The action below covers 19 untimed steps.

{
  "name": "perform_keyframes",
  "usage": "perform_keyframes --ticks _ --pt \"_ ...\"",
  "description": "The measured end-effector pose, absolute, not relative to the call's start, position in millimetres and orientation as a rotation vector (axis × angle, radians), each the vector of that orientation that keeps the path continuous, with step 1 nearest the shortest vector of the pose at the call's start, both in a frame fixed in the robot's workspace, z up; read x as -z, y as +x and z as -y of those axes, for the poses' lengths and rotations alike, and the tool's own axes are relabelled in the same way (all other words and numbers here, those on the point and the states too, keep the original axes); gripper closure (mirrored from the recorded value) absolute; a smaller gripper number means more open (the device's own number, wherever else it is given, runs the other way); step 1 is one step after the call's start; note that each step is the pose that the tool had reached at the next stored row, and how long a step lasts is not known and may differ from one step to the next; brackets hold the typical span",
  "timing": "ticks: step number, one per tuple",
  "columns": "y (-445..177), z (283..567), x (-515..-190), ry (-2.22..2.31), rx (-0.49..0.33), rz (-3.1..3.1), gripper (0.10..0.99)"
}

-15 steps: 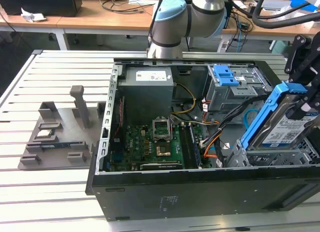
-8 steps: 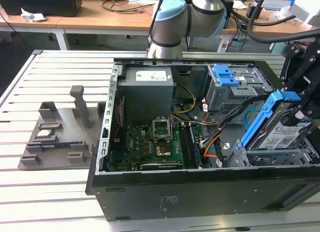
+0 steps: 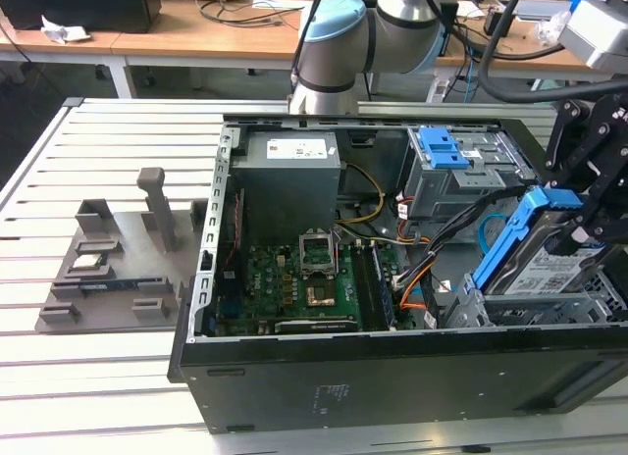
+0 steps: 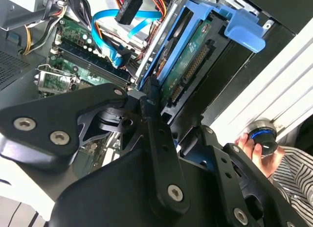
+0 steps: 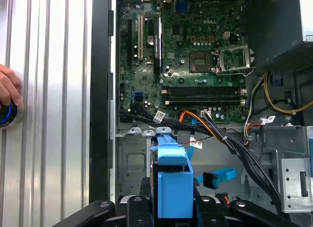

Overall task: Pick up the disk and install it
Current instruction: 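Insert the disk into the insertion slot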

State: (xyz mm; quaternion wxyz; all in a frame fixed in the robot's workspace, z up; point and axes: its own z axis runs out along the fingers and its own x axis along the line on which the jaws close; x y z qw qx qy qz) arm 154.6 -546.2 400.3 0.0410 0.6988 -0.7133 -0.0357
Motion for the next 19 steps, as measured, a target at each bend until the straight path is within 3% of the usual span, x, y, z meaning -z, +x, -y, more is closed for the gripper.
perform_keyframes --ticks 15,19 --pt "154.6 546.2 -389.9 2.14 0.109 2.184 0.722" --pt "154.6 546.2 -389.5 2.14 0.109 2.184 0.647"
